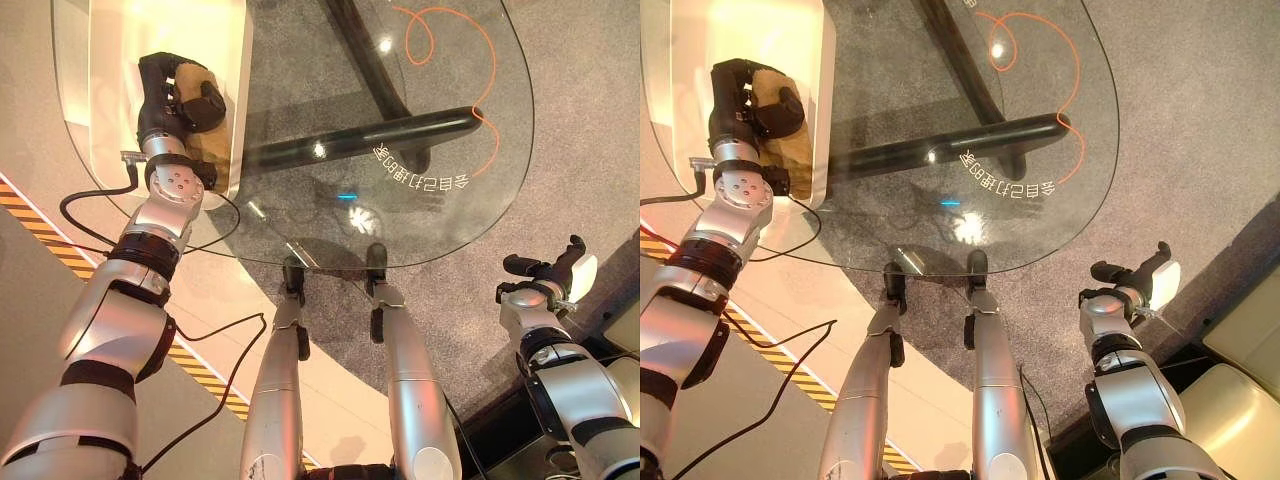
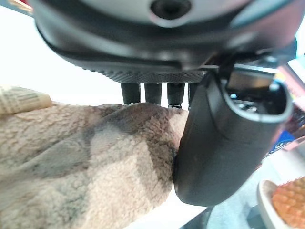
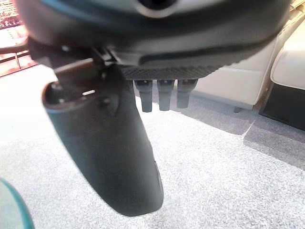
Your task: Wipe the table with a cloth and put it in the basket.
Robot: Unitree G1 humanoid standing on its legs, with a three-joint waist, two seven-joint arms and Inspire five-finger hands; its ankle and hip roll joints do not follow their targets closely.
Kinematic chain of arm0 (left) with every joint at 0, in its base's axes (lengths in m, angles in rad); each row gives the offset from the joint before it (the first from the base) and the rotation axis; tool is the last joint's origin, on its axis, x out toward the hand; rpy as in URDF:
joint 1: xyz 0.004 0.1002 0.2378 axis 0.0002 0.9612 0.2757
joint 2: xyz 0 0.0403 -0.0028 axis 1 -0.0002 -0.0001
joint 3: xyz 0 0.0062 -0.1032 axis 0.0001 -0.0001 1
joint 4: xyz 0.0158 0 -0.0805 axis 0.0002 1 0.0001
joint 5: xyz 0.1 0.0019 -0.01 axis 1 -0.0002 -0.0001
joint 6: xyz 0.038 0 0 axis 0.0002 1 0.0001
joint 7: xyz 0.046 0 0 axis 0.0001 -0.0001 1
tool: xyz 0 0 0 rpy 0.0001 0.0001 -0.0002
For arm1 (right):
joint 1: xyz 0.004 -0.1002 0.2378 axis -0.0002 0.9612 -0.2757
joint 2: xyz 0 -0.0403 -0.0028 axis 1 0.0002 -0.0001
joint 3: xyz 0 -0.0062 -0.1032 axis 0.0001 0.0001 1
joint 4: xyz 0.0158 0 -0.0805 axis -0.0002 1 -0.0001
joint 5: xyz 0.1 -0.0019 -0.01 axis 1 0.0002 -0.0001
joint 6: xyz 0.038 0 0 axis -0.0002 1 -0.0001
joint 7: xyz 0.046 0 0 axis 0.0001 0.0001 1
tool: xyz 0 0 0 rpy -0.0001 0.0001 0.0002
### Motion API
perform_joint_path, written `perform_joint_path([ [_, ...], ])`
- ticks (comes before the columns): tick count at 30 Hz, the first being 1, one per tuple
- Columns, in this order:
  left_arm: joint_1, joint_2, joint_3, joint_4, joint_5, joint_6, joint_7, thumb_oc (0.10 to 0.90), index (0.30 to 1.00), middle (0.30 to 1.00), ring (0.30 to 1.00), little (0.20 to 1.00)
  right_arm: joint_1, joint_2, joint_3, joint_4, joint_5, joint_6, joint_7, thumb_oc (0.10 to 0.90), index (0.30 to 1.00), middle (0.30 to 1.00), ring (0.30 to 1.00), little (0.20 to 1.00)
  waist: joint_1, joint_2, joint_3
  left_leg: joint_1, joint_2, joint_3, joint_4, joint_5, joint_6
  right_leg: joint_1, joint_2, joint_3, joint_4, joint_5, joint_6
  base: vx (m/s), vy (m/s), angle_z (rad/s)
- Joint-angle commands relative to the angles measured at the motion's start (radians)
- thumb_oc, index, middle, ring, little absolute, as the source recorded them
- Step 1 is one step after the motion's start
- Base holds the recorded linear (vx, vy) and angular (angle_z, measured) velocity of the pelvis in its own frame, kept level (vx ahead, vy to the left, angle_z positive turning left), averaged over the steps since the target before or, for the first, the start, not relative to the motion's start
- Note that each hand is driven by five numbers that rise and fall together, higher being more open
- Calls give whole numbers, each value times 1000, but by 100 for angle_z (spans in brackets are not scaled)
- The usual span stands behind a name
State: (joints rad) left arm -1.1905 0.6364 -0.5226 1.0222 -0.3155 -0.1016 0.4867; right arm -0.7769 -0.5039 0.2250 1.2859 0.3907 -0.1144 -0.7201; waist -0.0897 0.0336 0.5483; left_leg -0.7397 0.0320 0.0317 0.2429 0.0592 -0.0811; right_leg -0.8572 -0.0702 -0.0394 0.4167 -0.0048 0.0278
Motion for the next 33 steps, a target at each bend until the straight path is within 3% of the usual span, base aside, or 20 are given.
perform_joint_path([
  [1,-132,91,55,27,56,-33,17,100,300,300,300,200,24,-68,10,23,-36,-3,-27,800,900,900,900,900,-10,27,-28,-9,-46,50,47,-41,27,50,55,-34,-18,-56,20,0,0,0],
  [7,-150,89,38,52,58,2,24,100,300,300,300,200,28,-64,17,16,-37,-7,-27,800,900,900,900,900,-15,23,-28,-18,-47,49,50,-38,28,39,56,-31,-19,-49,20,0,0,0],
  [8,-152,92,38,57,49,10,28,229,411,411,411,329,30,-66,20,12,-35,-7,-27,800,900,900,900,900,-15,22,-28,-20,-47,50,52,-38,28,39,55,-31,-20,-49,20,0,0,0],
  [9,-153,91,37,62,46,9,35,454,604,604,604,554,28,-64,19,14,-36,-7,-28,800,900,900,900,900,-15,22,-28,-22,-47,49,52,-39,29,36,55,-31,-19,-49,21,0,0,0],
  [10,-154,91,36,65,45,10,31,800,900,900,900,900,30,-61,21,14,-36,-8,-32,800,900,900,900,900,-16,21,-28,-20,-47,49,52,-39,29,38,55,-31,-19,-49,20,0,0,0],
  [33,-148,92,31,54,41,14,44,800,900,900,900,900,50,-49,21,10,-31,-17,-35,800,900,900,900,900,-15,19,-28,-16,-48,49,66,-37,33,44,58,-32,-7,-44,16,0,0,0],
])
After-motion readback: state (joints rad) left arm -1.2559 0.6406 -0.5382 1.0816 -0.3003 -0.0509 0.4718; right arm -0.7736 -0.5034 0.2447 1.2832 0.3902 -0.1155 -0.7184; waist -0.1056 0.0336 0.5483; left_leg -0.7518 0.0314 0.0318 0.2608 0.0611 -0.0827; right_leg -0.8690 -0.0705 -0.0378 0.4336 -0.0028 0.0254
